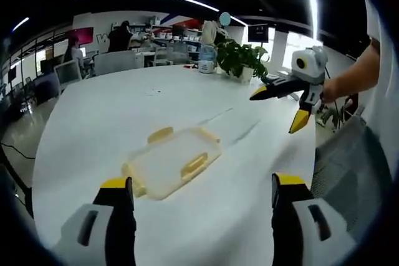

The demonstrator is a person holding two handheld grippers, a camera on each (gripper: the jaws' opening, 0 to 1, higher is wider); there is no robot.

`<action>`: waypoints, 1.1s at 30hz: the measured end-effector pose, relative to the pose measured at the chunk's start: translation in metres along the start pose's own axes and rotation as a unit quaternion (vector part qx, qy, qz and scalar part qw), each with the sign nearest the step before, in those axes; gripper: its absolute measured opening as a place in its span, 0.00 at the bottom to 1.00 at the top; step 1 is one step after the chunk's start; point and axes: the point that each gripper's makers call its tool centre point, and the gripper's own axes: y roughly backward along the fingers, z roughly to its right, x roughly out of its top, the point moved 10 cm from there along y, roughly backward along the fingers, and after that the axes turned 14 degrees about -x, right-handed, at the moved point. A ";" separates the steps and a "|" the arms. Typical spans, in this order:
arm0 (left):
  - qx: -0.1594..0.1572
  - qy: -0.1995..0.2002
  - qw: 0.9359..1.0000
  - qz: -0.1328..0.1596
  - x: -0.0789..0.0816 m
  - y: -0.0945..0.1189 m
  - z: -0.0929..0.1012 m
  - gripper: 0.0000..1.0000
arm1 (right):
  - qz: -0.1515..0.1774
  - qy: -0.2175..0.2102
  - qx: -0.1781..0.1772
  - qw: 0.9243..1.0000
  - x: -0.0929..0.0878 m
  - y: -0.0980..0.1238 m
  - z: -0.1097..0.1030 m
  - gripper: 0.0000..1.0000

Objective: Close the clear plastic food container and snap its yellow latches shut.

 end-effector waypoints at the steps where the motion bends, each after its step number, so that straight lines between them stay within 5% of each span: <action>1: 0.000 -0.001 1.000 -0.002 0.000 0.000 -0.001 0.90 | 0.000 0.001 0.001 1.000 0.001 -0.001 0.000 0.83; 33: -0.030 -0.052 0.996 -0.068 0.007 -0.007 -0.046 0.86 | -0.019 0.074 0.043 0.996 0.024 -0.045 0.023 0.80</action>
